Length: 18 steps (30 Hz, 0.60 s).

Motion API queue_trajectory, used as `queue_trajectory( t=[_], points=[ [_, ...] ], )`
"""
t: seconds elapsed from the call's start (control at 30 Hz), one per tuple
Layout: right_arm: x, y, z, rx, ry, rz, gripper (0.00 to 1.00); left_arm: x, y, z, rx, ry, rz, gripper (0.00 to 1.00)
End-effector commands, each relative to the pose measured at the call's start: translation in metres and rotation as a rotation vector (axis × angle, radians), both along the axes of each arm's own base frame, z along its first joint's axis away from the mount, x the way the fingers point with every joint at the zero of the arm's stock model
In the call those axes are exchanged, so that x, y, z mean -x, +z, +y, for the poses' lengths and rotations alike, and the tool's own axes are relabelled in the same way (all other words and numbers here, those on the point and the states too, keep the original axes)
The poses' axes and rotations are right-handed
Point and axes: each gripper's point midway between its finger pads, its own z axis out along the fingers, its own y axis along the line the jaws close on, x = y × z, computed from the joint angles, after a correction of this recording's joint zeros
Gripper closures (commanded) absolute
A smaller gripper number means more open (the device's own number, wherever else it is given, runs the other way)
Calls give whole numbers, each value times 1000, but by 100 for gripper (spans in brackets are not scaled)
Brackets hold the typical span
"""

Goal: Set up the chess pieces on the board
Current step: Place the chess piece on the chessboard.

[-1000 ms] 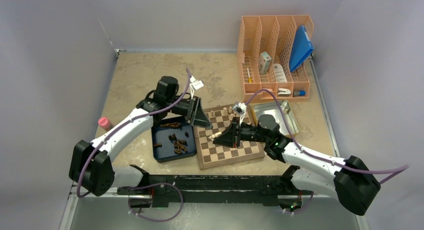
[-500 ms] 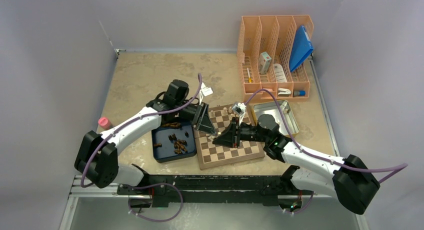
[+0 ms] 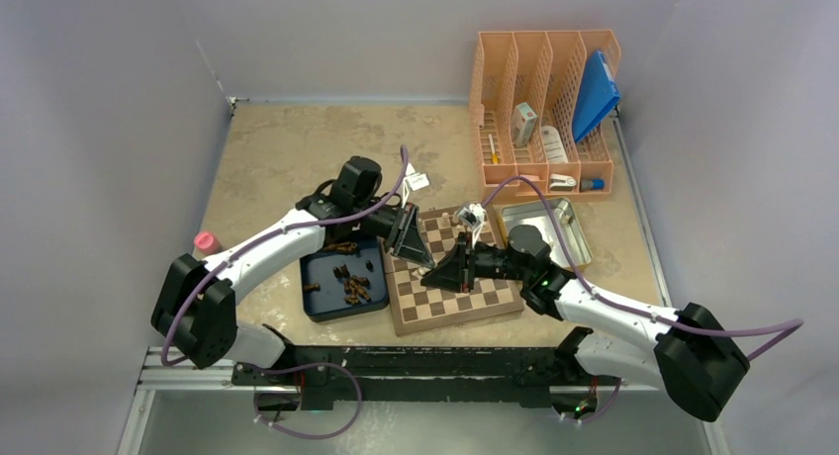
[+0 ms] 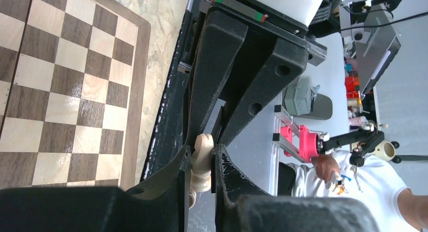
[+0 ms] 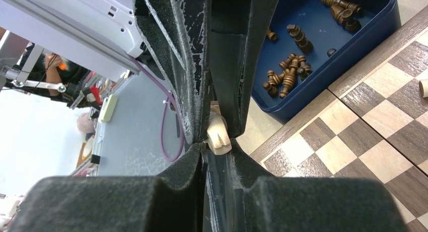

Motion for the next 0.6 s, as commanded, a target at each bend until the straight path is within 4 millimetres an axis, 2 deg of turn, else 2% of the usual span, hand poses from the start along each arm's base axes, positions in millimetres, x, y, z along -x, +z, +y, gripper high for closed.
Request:
queue_trajectory(
  t=[0.0, 0.17, 0.37, 0.5, 0.57],
  points=[
    [-4, 22, 4, -52, 2, -75, 100, -12, 20, -4, 24, 42, -108, 91],
    [-6, 12, 1, -15, -22, -53, 100, -26, 31, -1, -4, 144, -172, 100],
    [-23, -7, -4, 67, -138, -7, 100, -70, 35, 24, -108, 439, -241, 100],
    [-43, -19, -11, 107, -281, 50, 100, -86, 41, 38, -105, 594, -288, 100],
    [-61, -31, -19, 158, -402, 93, 100, -93, 39, 45, -109, 673, -284, 100]
  ],
)
